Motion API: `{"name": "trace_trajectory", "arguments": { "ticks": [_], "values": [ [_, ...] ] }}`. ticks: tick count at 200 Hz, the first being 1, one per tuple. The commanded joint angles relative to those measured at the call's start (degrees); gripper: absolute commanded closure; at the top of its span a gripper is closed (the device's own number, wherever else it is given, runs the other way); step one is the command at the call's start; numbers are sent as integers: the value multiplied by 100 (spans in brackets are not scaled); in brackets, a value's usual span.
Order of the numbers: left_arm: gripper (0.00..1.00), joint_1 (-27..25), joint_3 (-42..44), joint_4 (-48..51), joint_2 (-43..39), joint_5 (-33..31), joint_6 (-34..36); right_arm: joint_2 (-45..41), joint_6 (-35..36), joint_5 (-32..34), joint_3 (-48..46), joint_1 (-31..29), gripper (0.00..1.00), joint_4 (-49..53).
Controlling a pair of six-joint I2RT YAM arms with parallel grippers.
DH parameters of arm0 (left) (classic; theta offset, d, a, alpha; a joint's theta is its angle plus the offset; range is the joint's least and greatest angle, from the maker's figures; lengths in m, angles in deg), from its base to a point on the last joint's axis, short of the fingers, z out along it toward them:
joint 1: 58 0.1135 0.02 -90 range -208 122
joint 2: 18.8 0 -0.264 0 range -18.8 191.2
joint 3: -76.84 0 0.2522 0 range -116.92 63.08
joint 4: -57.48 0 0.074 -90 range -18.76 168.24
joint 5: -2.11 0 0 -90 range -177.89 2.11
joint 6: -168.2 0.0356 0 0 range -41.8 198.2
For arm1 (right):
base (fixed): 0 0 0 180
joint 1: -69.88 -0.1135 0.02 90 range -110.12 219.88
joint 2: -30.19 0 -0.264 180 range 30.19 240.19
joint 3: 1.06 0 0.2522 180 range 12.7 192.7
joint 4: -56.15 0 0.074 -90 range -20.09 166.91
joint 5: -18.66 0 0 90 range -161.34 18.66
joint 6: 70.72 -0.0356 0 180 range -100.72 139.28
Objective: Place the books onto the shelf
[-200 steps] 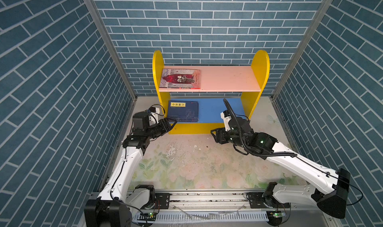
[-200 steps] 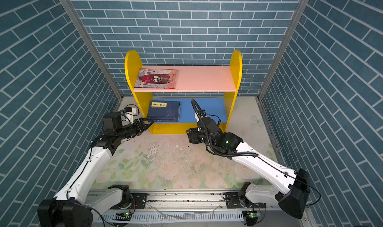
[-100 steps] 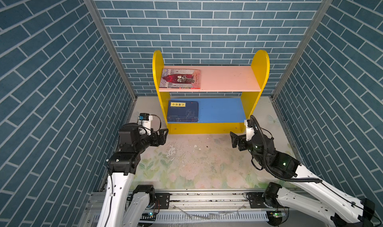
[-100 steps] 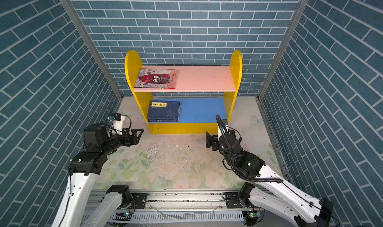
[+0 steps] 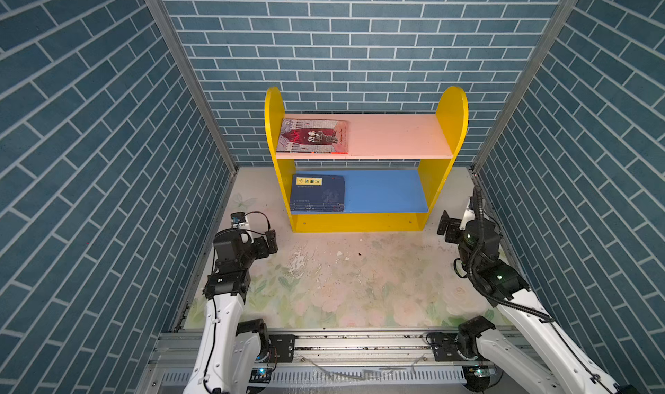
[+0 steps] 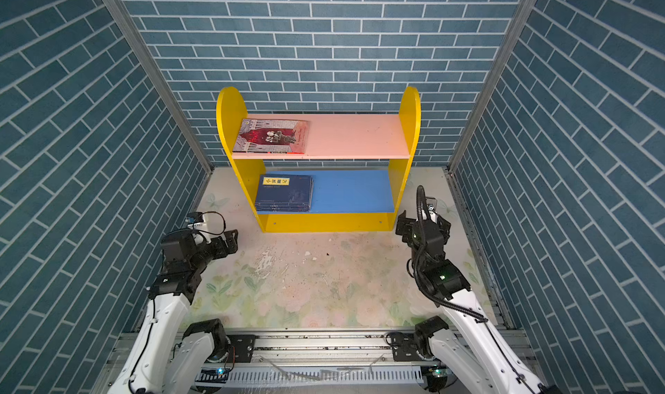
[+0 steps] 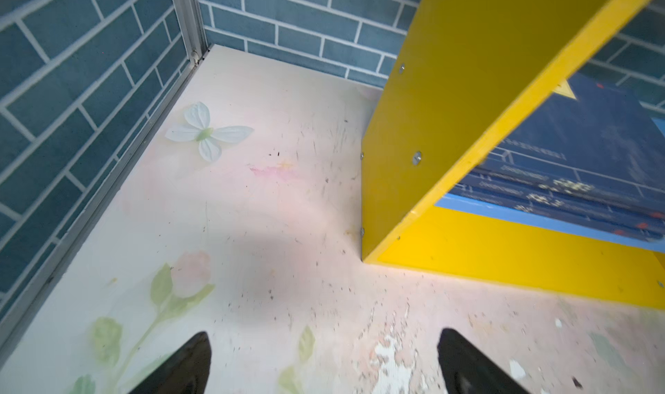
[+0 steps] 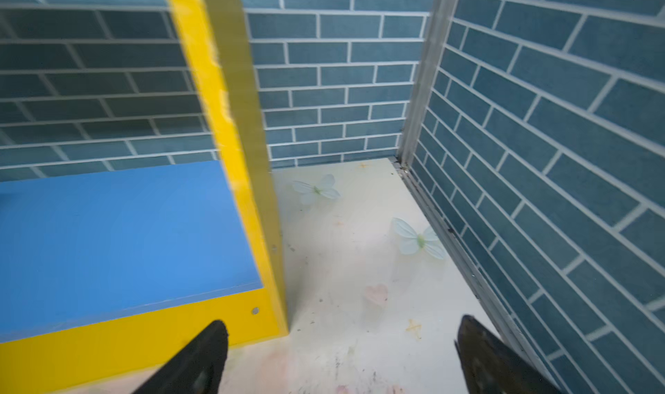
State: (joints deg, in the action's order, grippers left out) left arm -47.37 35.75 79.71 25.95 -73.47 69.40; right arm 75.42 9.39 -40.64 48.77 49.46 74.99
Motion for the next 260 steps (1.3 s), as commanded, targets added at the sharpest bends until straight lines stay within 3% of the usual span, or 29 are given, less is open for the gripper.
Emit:
{"name": "trace_trajectory", "arguments": {
  "ticks": [1, 28, 43, 72, 99, 123, 147, 208, 260],
  "values": [
    [0, 162, 500, -1727, 321, 385, -313, 310, 456, -204, -539, 721, 1, -1244],
    [0, 176, 722, -3286, 1352, 910, 165, 969, 221, -787, -1240, 1543, 1, -2584],
    [0, 190, 807, -3973, 1966, 662, 283, 1295, -103, -1163, -1637, 1861, 1, -3577],
    [0, 335, 1031, -5155, 2880, 787, 250, 2172, 15, -1529, -1944, 2098, 1, -4878],
    [0, 344, 1070, -5942, 3228, 699, 433, 2360, 10, -1898, -1946, 2339, 1, -5250],
    [0, 484, 1006, -6240, 3563, 705, 116, 2484, 185, -2094, -1963, 2404, 1, -5145],
    [0, 439, 1048, -6883, 4028, 833, 31, 2906, 72, -2340, -2229, 2540, 1, -5731],
    [0, 440, 1552, -7356, 3573, 916, 216, 3035, 90, -2261, -2378, 2552, 1, -6206],
    [0, 439, 1568, -6941, 3216, 1152, 274, 3070, 156, -2402, -2381, 2566, 1, -6275]
  ]
}}
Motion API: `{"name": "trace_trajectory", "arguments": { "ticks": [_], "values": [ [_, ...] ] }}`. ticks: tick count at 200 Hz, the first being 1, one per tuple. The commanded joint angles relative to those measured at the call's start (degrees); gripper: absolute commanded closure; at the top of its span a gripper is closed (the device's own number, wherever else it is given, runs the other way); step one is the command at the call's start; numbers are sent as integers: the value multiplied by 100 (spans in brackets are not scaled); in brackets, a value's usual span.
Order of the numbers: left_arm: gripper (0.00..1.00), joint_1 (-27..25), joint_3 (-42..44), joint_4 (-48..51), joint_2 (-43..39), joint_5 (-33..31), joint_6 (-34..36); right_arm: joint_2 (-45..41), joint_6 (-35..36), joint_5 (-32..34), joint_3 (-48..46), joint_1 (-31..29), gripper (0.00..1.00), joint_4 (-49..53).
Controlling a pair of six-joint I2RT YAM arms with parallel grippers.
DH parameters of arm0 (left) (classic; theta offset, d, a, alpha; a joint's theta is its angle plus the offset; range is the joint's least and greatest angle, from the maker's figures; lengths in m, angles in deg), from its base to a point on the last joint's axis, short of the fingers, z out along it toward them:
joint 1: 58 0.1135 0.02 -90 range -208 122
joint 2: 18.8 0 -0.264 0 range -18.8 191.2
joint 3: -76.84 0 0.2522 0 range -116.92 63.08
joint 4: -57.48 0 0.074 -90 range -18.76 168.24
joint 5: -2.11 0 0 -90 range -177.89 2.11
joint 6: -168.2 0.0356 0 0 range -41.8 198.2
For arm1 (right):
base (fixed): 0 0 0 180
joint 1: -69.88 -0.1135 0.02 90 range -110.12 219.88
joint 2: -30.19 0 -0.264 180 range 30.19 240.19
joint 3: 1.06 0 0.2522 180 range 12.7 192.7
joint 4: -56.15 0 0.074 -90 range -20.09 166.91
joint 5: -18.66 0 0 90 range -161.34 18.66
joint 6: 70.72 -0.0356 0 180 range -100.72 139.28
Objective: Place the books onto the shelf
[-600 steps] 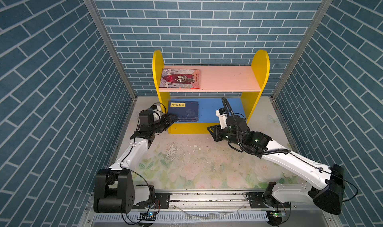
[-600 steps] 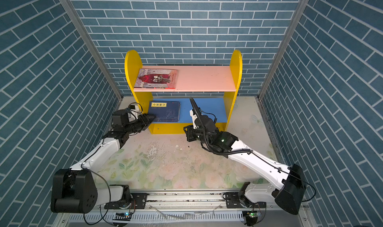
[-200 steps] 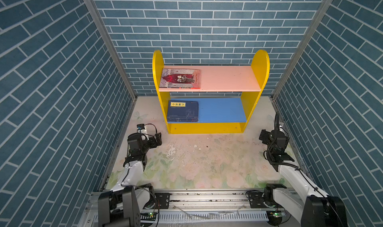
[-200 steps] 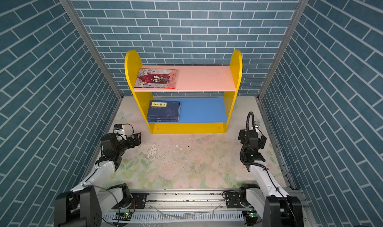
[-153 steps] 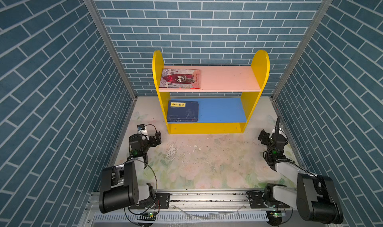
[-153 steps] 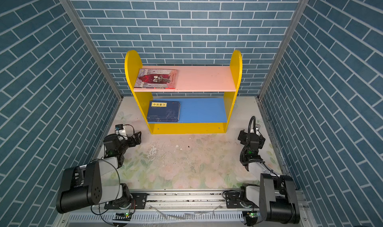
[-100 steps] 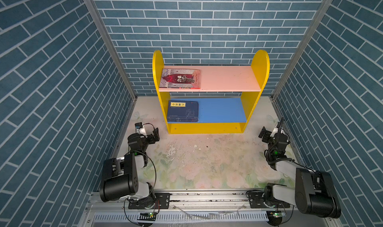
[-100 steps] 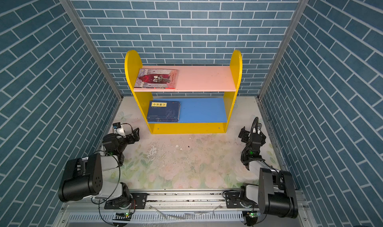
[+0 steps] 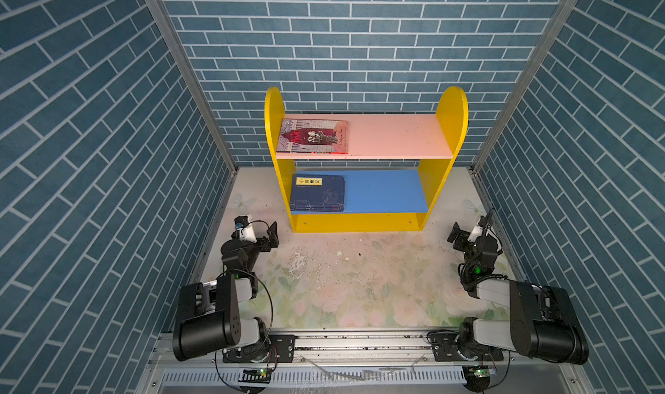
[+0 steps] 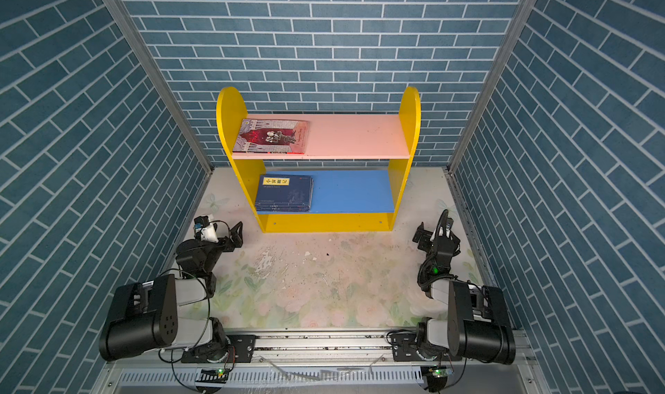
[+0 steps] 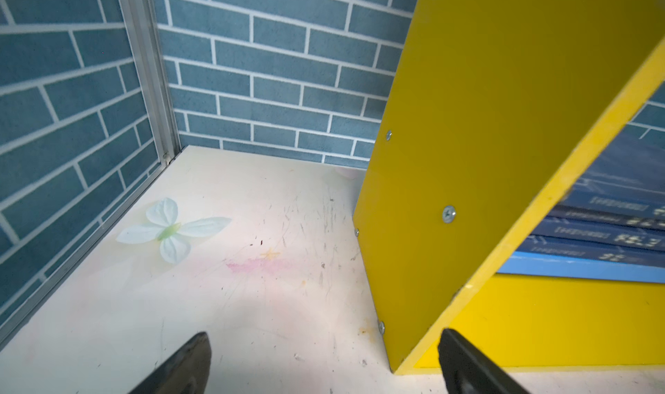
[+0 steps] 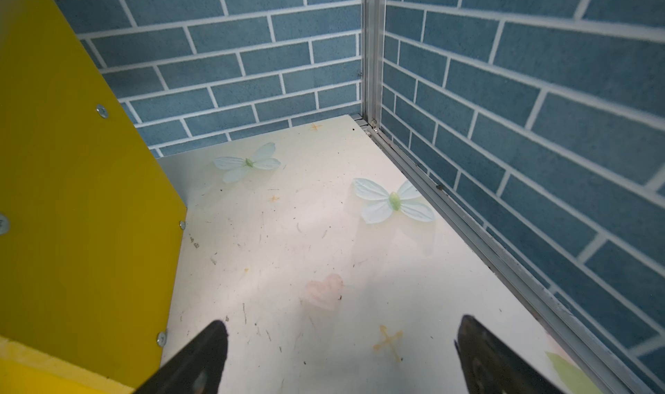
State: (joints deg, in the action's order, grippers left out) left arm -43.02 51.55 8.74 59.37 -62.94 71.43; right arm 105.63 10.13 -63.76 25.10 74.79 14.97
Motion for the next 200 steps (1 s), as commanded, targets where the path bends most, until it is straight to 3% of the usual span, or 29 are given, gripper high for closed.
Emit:
{"name": "trace_trajectory", "arguments": {
  "ticks": [1, 39, 73, 84, 150, 200],
  "values": [
    [0, 4, -14, 180, -130, 94, 70, 50, 76, -89, -12, 26, 1, -273],
    [0, 5, -59, 57, 53, -268, -124, 147, 88, -103, -31, 26, 1, -379],
    [0, 5, 218, -1394, 919, -495, -245, 21, 96, -111, -81, 32, 1, -356],
    [0, 5, 272, -1801, 1169, -307, -203, -27, 106, -114, -86, 28, 1, -356],
    [0, -79, 265, -1801, 1195, -248, -68, 638, 159, -285, 49, 28, 1, -692],
    [0, -543, 66, -1456, 1359, -581, 431, 1316, 167, -391, 171, 28, 1, -1134]
  ]
}}
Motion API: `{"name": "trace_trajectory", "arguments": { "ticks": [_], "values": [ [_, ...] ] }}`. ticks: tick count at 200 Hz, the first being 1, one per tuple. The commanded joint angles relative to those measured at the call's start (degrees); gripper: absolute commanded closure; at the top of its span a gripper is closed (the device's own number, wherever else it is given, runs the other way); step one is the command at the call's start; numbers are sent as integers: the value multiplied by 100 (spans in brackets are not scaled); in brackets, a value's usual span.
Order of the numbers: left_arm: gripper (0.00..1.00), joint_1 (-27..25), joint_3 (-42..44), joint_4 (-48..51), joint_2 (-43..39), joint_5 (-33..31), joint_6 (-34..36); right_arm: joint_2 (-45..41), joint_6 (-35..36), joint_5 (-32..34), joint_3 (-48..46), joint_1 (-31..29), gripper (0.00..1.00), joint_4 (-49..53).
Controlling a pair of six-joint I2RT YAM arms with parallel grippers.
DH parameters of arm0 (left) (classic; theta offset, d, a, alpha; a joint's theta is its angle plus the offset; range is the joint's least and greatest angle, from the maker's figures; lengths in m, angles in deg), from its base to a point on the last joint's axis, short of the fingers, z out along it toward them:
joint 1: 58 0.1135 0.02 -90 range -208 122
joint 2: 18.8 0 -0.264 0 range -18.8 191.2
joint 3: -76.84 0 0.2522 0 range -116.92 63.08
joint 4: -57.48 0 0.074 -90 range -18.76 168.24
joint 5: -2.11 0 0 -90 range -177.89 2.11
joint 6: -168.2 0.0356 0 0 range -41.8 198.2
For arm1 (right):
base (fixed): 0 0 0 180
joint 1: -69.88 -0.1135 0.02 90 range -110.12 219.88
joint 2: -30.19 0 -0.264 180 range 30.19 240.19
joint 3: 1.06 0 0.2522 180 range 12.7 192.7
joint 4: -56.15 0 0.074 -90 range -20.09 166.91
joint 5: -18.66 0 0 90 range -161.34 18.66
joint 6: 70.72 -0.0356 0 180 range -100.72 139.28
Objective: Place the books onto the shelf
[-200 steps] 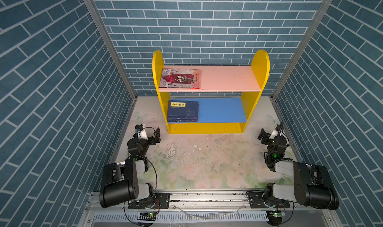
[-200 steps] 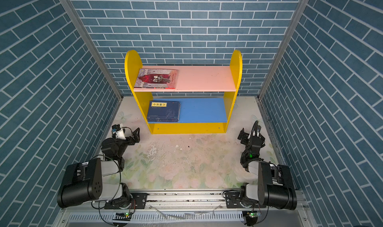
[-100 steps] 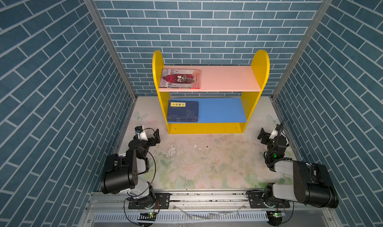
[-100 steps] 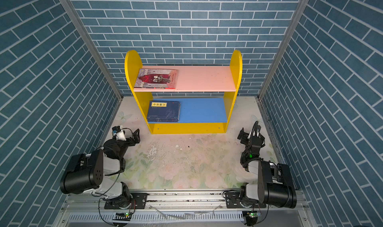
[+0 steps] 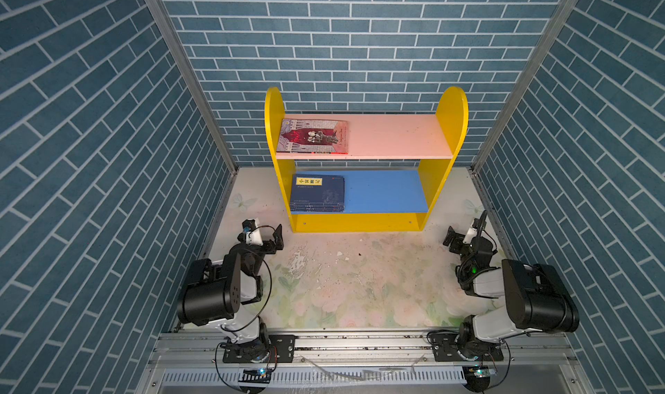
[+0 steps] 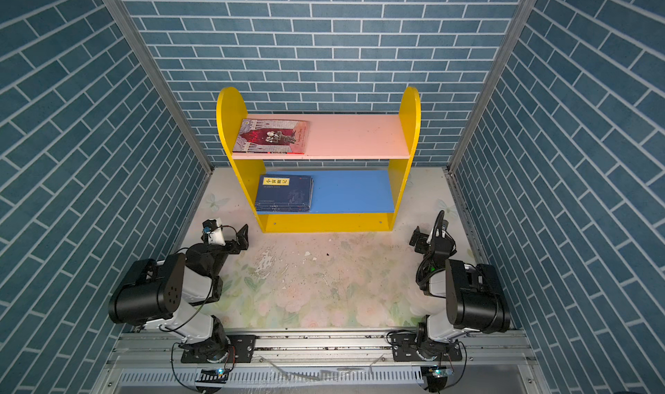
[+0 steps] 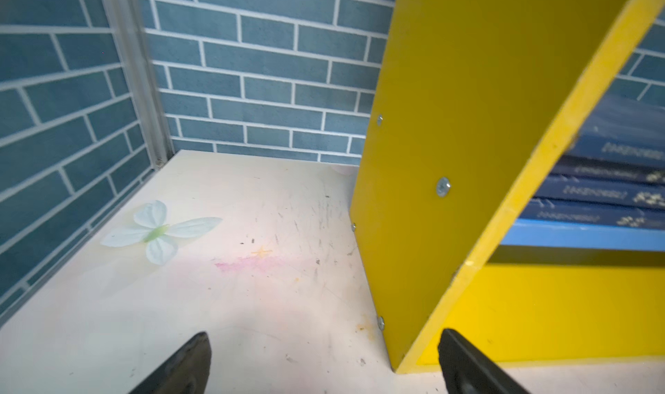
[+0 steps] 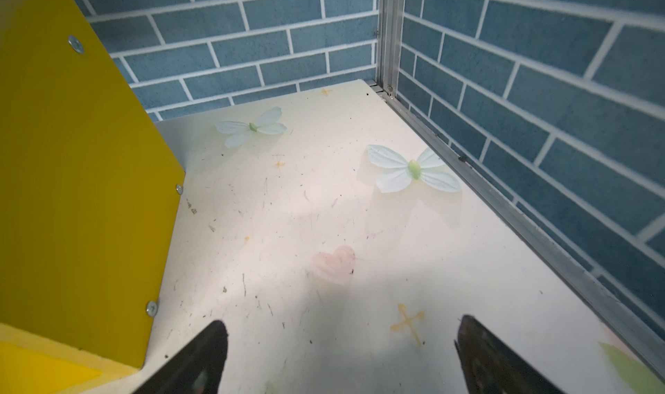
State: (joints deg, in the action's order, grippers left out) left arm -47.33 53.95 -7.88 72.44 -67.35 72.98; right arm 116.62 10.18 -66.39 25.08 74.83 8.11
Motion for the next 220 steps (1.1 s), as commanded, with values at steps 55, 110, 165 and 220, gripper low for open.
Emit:
{"name": "trace_trajectory", "arguments": {
  "ticks": [55, 110, 165, 220],
  "values": [
    [0, -333, -630, 1407, -205, -332, 498, 196, 339, -311, 879, -36, 1, 937],
    [0, -672, -1032, 2372, -333, -888, 737, 177, 357, -269, 857, -63, 1, 923],
    [0, -707, -1133, 2541, -326, -718, 855, 173, 357, -280, 859, -60, 1, 924],
    [0, -707, -1127, 2540, -330, -718, 855, 173, 357, -273, 860, -62, 1, 926]
  ]
}}
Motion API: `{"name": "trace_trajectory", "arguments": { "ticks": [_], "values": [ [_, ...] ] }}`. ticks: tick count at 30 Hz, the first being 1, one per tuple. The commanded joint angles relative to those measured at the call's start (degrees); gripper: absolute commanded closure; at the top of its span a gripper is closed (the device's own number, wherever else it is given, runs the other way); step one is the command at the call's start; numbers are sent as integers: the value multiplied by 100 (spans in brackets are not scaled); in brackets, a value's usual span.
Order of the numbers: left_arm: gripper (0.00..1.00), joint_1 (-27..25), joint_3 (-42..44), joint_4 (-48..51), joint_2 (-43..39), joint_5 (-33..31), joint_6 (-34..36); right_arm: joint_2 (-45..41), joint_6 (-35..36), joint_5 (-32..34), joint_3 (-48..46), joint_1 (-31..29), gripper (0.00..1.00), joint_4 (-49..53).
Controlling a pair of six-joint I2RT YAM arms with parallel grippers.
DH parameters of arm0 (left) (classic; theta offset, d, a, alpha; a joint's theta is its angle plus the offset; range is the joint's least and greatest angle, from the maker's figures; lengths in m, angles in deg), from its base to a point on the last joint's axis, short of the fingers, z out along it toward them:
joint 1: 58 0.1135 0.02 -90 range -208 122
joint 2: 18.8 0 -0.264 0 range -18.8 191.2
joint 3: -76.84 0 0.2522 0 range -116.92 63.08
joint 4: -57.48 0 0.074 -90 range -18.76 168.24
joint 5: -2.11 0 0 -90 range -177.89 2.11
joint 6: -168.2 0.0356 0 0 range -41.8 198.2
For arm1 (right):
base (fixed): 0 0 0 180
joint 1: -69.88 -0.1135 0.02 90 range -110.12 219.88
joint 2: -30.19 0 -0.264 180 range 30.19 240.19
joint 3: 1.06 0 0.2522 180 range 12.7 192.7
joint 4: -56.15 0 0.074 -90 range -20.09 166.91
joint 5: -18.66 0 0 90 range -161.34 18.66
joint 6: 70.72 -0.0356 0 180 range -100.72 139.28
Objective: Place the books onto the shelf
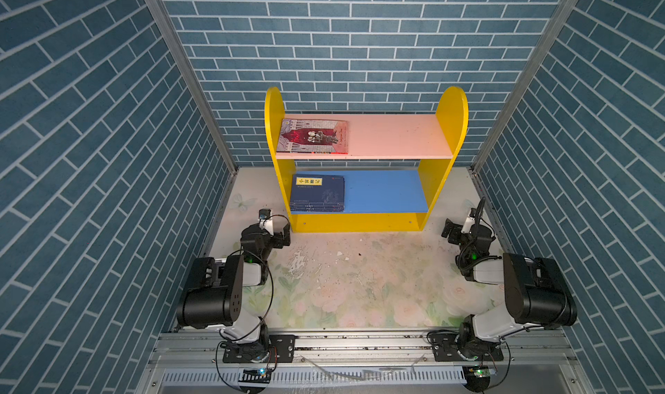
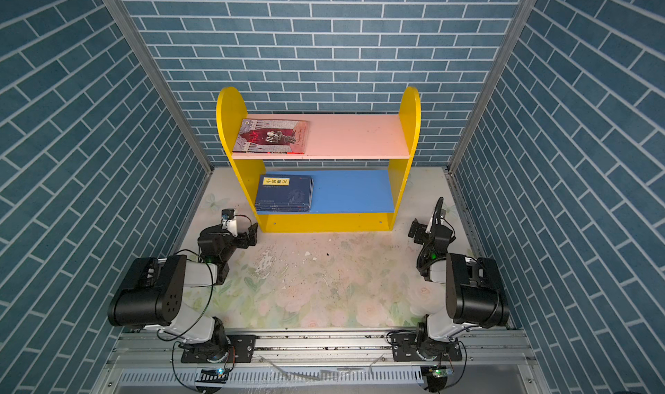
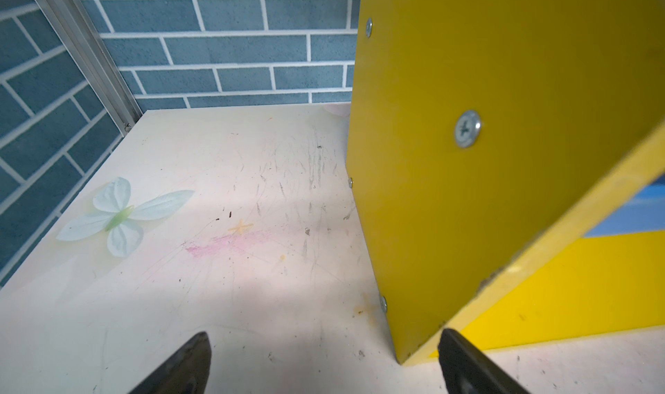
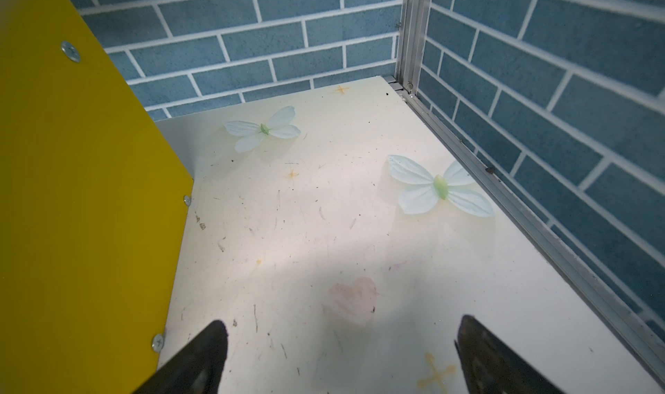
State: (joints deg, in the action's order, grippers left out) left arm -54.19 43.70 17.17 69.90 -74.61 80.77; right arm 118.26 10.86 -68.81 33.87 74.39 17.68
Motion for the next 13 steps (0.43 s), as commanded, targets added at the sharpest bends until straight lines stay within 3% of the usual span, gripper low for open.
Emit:
{"name": "trace_trajectory", "arguments": {
  "ticks": [1, 13],
  "values": [
    [0, -21, -101, 36, -70, 8, 77, 8, 289, -27, -22, -20, 1, -32],
    [0, -21, -91, 8, -66, -18, 62, 9, 284, -35, -23, -21, 1, -33]
  ]
}}
